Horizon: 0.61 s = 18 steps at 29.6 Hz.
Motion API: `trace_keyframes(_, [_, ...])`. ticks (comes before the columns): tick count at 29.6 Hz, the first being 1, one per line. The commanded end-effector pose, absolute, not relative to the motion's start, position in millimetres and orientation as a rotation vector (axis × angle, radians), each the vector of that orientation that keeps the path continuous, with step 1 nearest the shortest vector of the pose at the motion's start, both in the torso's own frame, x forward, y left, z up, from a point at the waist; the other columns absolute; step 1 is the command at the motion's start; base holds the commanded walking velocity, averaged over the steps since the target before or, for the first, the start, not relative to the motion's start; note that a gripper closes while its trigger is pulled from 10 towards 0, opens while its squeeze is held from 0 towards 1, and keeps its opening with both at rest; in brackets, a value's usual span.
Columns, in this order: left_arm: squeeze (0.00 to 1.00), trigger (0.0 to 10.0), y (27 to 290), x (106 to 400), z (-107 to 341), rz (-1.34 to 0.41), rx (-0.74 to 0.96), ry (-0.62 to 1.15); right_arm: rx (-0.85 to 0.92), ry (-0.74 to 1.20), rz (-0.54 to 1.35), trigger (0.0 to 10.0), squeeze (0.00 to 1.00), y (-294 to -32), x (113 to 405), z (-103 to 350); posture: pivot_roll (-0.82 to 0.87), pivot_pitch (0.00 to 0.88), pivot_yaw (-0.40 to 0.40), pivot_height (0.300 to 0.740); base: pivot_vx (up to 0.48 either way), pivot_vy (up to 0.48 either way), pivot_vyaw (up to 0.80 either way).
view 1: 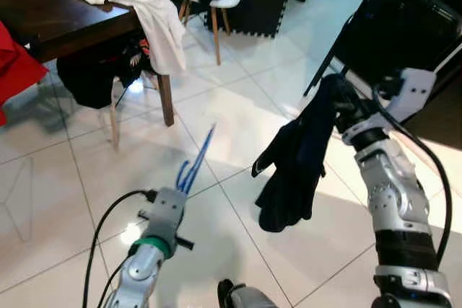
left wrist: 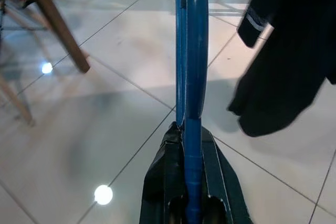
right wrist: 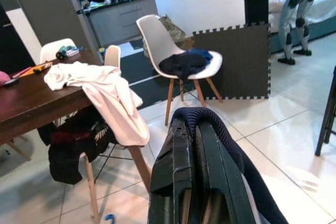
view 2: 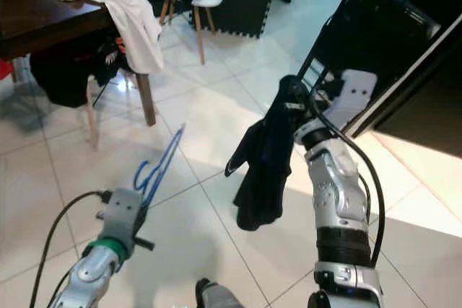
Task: Hang hanger
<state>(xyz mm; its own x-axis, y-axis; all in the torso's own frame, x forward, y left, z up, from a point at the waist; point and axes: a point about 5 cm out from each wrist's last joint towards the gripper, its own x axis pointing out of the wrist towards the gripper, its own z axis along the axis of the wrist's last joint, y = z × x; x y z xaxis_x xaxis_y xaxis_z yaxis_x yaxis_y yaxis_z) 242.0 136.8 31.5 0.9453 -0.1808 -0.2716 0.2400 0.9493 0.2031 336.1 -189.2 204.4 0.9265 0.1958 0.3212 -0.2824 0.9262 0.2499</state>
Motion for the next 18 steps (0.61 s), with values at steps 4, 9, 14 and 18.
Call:
trace_keyframes(4, [0.00, 10.0, 140.0, 237.6, 30.8, -0.212, 0.248, 0.262, 0.283, -0.327, 0.242, 10.0, 0.00, -192.8, 335.5, 207.4, 0.06, 0.046, -0.024, 0.740, 0.000, 0.000, -0.76])
trace_keyframes(9, [0.00, 10.0, 140.5, 237.6, 31.3, -0.207, 0.247, 0.262, 0.280, -0.329, 0.243, 10.0, 0.00, -192.1, 335.9, 206.7, 0.05, 0.047, -0.024, 0.740, 0.000, 0.000, -0.76])
trace_keyframes(14, [0.00, 10.0, 141.2, 236.1, 30.2, -0.192, 0.232, 0.275, 0.275, -0.324, 0.242, 10.0, 0.00, -192.0, 335.7, 203.9, 0.05, 0.050, -0.023, 0.740, 0.000, 0.000, -0.76])
trace_keyframes(18, [0.00, 10.0, 141.0, 235.6, 31.9, -0.193, 0.233, 0.276, 0.272, -0.324, 0.242, 10.0, 0.00, -192.0, 335.5, 203.4, 0.05, 0.050, -0.022, 0.740, 0.000, 0.000, -0.76])
